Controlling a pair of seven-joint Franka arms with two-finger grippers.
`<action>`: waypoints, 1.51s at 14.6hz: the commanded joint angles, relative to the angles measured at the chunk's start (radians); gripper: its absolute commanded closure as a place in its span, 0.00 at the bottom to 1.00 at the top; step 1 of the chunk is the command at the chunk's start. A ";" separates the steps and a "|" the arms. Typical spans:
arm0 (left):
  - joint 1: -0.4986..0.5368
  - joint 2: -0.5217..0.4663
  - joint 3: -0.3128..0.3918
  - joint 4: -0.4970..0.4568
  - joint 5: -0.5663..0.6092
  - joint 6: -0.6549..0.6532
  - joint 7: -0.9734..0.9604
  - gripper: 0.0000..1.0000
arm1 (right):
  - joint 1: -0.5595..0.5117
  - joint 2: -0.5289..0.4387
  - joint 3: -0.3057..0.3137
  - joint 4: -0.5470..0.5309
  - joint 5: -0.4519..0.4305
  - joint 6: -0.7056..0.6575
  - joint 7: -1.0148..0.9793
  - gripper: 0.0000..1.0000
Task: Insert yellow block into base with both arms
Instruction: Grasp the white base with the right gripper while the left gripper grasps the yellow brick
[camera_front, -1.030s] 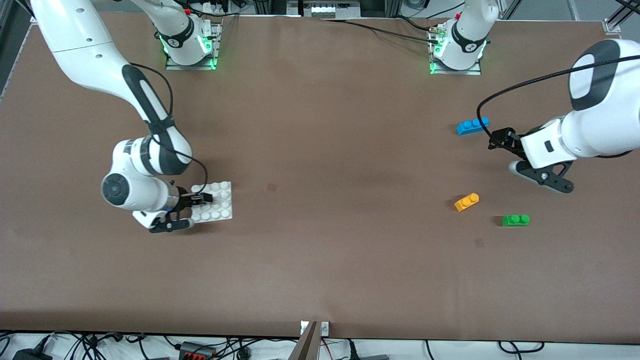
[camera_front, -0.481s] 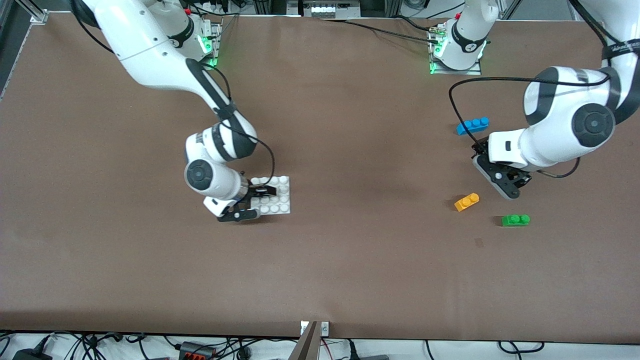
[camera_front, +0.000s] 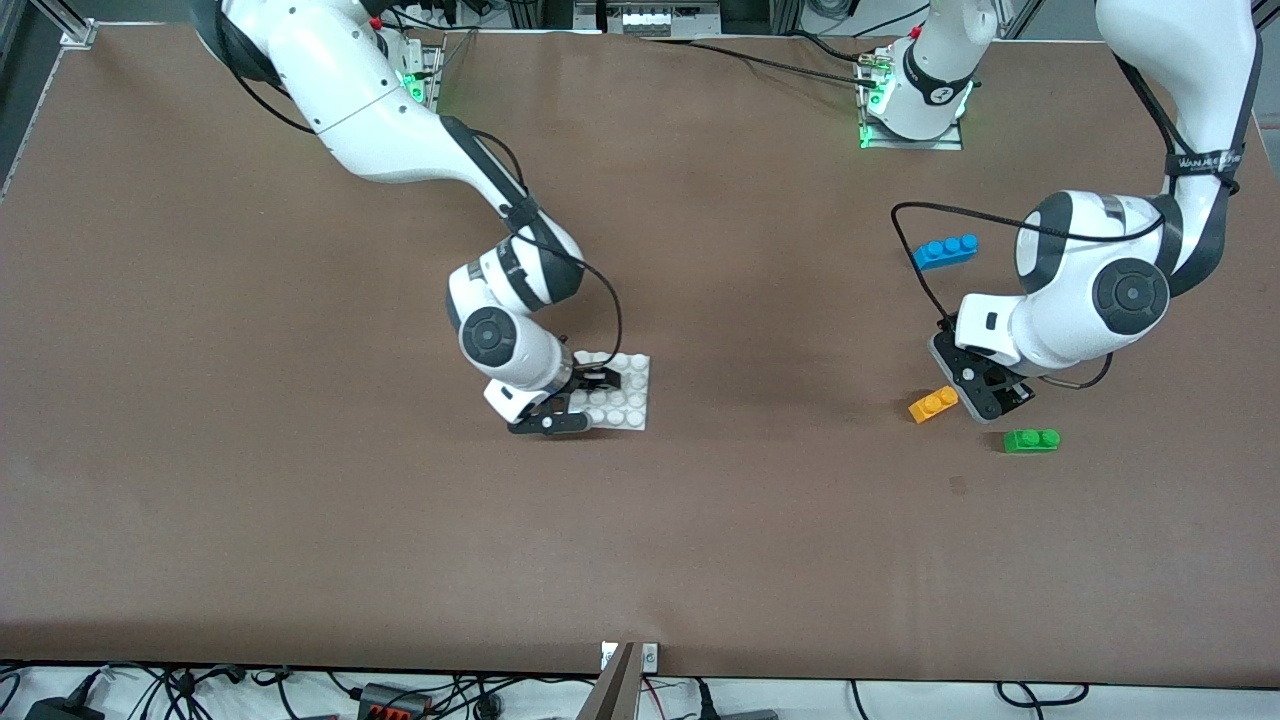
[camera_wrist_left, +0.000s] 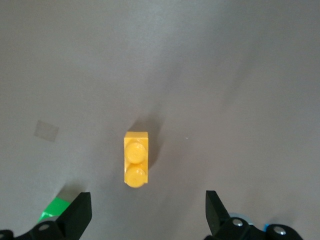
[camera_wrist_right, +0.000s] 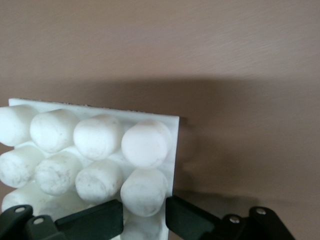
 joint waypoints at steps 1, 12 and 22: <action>0.010 0.058 -0.006 0.017 0.020 0.069 0.050 0.00 | 0.035 0.041 -0.001 0.036 0.017 0.055 0.029 0.62; 0.034 0.182 0.000 -0.042 0.129 0.336 0.119 0.00 | 0.050 -0.048 0.011 0.098 0.005 -0.049 0.089 0.00; 0.036 0.158 -0.001 -0.107 0.131 0.369 0.167 0.03 | -0.004 -0.157 0.004 0.089 -0.010 -0.264 0.056 0.00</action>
